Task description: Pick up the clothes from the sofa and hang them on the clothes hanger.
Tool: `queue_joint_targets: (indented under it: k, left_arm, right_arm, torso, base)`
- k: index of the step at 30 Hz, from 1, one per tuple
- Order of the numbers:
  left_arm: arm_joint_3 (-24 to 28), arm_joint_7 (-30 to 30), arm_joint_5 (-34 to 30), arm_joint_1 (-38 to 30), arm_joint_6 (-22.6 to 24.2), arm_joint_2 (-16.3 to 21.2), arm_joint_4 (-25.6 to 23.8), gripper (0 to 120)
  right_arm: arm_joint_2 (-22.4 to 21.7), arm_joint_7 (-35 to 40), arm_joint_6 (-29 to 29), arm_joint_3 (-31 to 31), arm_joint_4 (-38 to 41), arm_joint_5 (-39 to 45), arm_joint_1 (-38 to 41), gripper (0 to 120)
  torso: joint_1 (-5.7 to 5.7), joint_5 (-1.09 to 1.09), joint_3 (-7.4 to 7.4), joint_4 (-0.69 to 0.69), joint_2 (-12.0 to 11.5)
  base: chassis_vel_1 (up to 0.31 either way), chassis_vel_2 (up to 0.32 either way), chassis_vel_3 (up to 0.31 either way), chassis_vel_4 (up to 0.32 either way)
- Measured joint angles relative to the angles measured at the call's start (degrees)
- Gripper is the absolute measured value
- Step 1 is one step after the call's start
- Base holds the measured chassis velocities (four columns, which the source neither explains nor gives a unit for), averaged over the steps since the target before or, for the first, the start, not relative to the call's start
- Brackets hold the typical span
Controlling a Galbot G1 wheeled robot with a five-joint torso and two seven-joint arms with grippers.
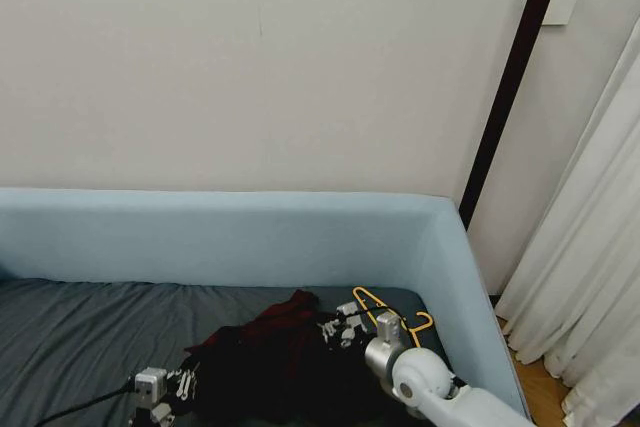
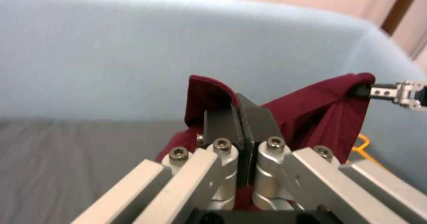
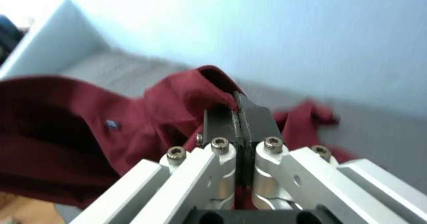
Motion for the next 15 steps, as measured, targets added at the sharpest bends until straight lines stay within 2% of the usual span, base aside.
queue_joint_targets:
  k: [2,3,8,9,14,15]
  left_arm:
    - [0.1,-0.8,-3.5,-4.4,1.7,4.0,-1.2,0]
    - [0.1,-0.8,-3.5,-4.4,1.7,4.0,-1.2,0]
    - [-0.5,-1.1,-12.0,-14.3,3.7,13.6,-1.1,0]
    - [-0.5,-1.1,-12.0,-14.3,3.7,13.6,-1.1,0]
    - [0.4,-0.3,-19.8,-22.6,4.2,21.1,-0.4,0]
    - [0.4,-0.3,-19.8,-22.6,4.2,21.1,-0.4,0]
  right_arm:
    - [-0.9,1.4,-1.4,2.6,3.5,2.1,0.6,0]
    - [-0.9,1.4,-1.4,2.6,3.5,2.1,0.6,0]
    - [-5.0,4.4,-3.6,6.8,9.0,8.1,5.5,0]
    - [-5.0,4.4,-3.6,6.8,9.0,8.1,5.5,0]
    - [-10.3,6.6,-4.8,10.0,11.7,14.5,11.6,0]
    - [-10.3,6.6,-4.8,10.0,11.7,14.5,11.6,0]
  torso:
    - [0.0,0.0,0.0,-0.01,0.0]
    - [0.0,0.0,0.0,-0.01,0.0]
    - [0.01,0.01,0.01,-0.01,0.0]
    - [0.01,0.01,0.01,-0.01,0.0]
    - [0.0,0.01,0.01,-0.01,0.0]
    - [0.0,0.01,0.01,-0.01,0.0]
  base:
    - [0.0,0.0,0.0,0.0]
    - [0.0,0.0,0.0,0.0]
    - [0.0,0.0,0.0,0.0]
    - [0.0,0.0,0.0,0.0]
    - [0.0,0.0,0.0,0.0]
    - [0.0,0.0,0.0,0.0]
